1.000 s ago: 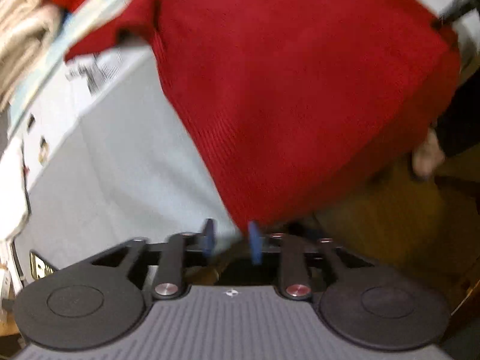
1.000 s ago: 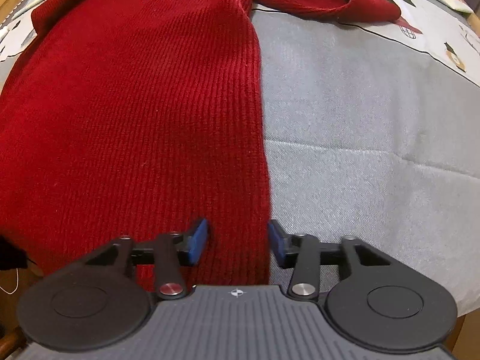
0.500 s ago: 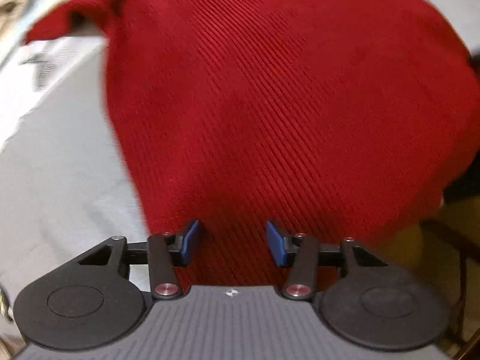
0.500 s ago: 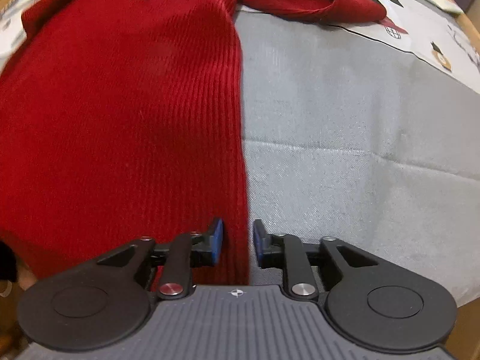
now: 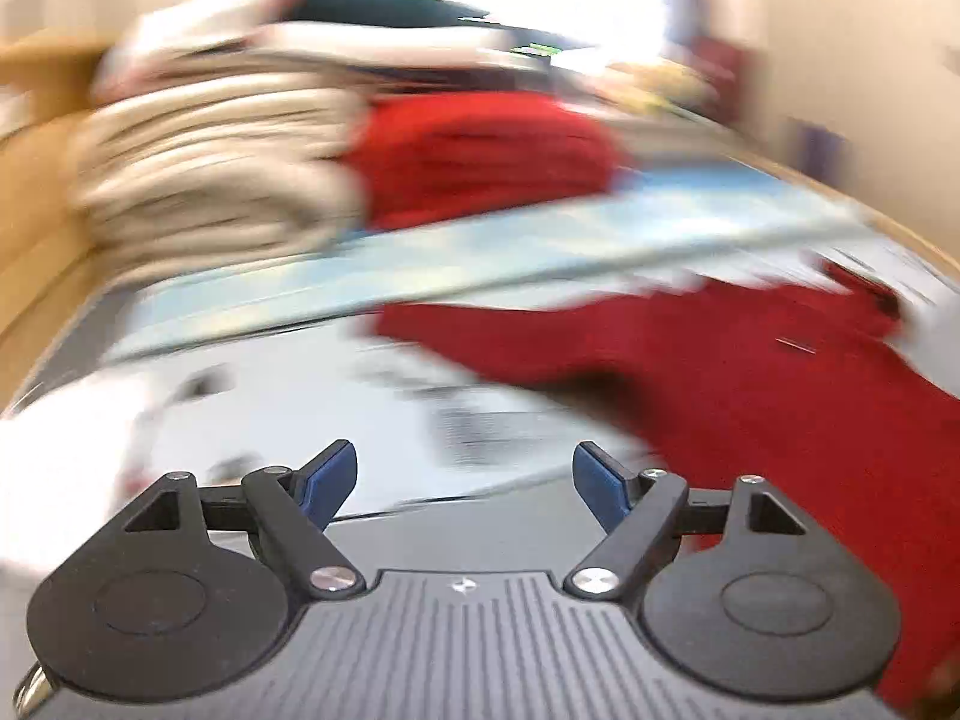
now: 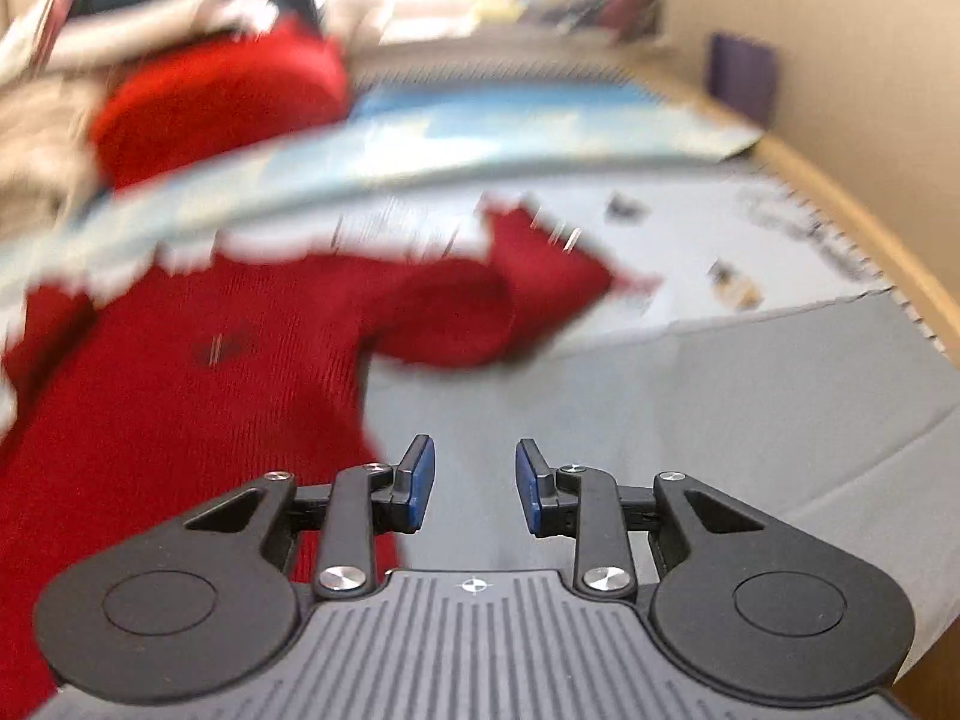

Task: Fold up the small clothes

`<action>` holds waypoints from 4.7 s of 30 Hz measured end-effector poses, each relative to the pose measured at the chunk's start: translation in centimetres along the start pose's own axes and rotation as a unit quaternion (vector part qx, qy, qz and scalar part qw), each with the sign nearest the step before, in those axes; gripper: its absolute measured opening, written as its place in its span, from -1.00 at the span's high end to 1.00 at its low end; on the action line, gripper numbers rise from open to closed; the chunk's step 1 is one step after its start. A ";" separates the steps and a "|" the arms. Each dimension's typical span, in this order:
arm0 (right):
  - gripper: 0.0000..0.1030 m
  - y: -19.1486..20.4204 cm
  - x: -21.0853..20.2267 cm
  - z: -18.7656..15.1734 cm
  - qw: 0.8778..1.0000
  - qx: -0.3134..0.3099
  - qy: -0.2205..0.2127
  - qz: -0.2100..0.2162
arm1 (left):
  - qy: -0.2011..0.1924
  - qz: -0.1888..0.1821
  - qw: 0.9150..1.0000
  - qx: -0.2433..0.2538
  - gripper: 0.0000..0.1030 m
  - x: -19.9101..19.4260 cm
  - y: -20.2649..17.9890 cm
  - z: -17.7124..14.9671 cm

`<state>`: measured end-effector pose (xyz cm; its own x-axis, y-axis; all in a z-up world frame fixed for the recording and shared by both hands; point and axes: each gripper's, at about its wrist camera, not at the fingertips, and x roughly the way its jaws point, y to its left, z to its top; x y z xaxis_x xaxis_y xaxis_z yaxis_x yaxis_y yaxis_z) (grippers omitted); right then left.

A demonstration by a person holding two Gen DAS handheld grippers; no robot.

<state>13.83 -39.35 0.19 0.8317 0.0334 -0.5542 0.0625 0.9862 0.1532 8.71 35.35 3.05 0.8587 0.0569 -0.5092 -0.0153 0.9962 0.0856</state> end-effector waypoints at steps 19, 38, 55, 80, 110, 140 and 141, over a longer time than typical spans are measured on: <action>0.17 -3.9 -0.8 4.0 0.995 -0.007 -0.036 -0.092 | -0.038 0.161 0.959 -0.232 -0.39 4.2 25.7 -12.7; 0.09 0.9 -1.4 5.6 0.997 0.043 -0.059 0.025 | -0.124 -0.019 0.983 -0.132 -0.67 -6.6 -9.3 13.9; 0.07 -1.6 0.8 5.9 0.996 0.074 -0.053 -0.023 | 0.110 0.015 0.988 -0.104 -0.61 3.1 -23.7 11.0; 0.00 0.8 19.8 9.8 0.997 -0.031 0.027 -0.068 | 0.189 -0.015 0.982 -0.014 0.54 10.4 -30.4 8.9; 0.78 16.8 9.0 10.3 0.940 -0.197 -0.192 0.202 | 0.207 -0.009 0.972 -0.111 0.54 11.5 -26.6 10.4; 0.33 16.0 10.5 10.9 0.975 -0.169 0.042 0.137 | 0.378 -0.164 0.898 -0.156 0.25 15.9 -29.8 5.0; 0.33 15.7 10.3 10.7 0.978 -0.159 0.035 0.132 | 0.384 -0.167 0.896 -0.148 0.25 16.0 -30.4 4.7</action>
<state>29.34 -25.28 5.65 0.7551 0.2939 -0.5860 -0.3332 0.9419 0.0430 25.34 5.62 -3.63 0.2370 -0.3320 -0.9130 -0.0556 0.9336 -0.3539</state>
